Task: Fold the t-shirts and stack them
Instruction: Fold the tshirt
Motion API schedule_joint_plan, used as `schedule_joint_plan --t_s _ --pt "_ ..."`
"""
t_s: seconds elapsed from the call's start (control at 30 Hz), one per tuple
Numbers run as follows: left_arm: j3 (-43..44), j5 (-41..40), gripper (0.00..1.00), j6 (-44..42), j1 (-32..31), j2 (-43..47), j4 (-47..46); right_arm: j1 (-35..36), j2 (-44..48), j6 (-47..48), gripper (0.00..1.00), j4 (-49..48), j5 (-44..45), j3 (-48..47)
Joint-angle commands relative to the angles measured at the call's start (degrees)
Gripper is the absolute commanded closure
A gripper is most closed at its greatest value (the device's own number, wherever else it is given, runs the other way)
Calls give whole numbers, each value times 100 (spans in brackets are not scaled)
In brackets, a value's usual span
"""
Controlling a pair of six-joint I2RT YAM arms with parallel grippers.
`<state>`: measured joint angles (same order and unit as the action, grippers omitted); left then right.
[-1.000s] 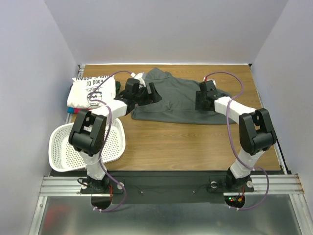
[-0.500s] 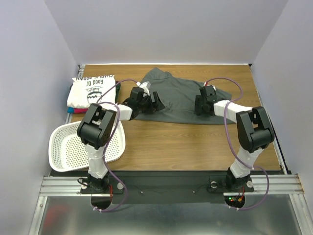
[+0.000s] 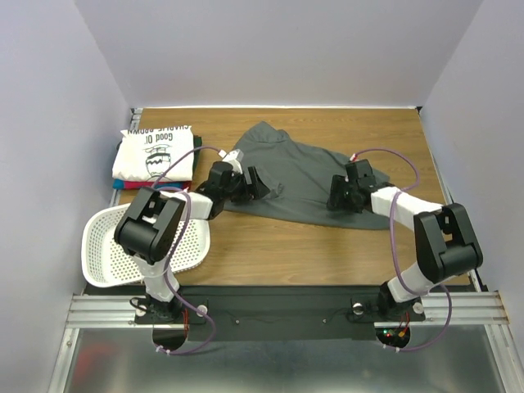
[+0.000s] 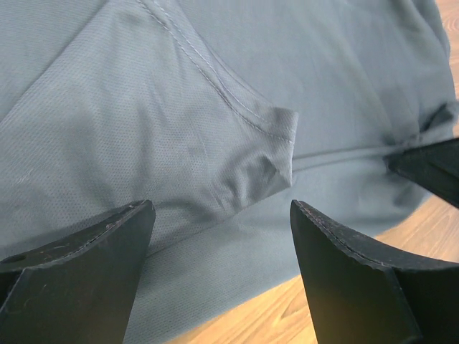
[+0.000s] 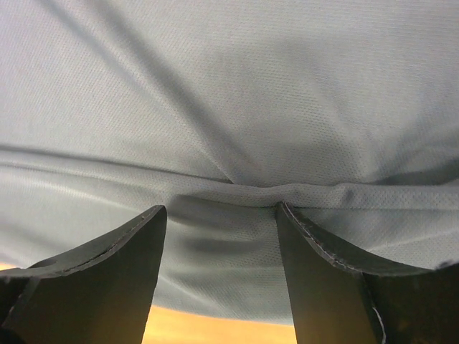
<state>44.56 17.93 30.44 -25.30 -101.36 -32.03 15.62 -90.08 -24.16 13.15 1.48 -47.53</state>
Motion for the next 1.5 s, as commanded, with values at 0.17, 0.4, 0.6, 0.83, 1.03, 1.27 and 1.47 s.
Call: schedule_joint_plan --t_s 0.17,0.4,0.6,0.83,1.03,1.27,1.47 --pt "-791 -501 11 6 7 344 1234 12 780 -405 31 1260 -19 359" --pt "17 -835 10 -81 -1 828 1849 -382 677 -107 28 1384 1003 -704" --pt "843 -993 10 -231 -212 864 2166 -1165 132 166 28 1270 1338 -1382" --pt "801 -897 10 -257 -327 697 2044 -1948 -325 254 32 944 1241 -1364" --pt "607 -818 10 -240 -327 565 1850 -2089 -782 245 37 725 1302 -1504" --pt "422 -677 10 -187 -327 433 1700 -2186 -1160 245 41 557 1390 -1777" --pt "361 -704 10 -187 -327 424 1700 -2247 -1398 280 47 479 1601 -1778"
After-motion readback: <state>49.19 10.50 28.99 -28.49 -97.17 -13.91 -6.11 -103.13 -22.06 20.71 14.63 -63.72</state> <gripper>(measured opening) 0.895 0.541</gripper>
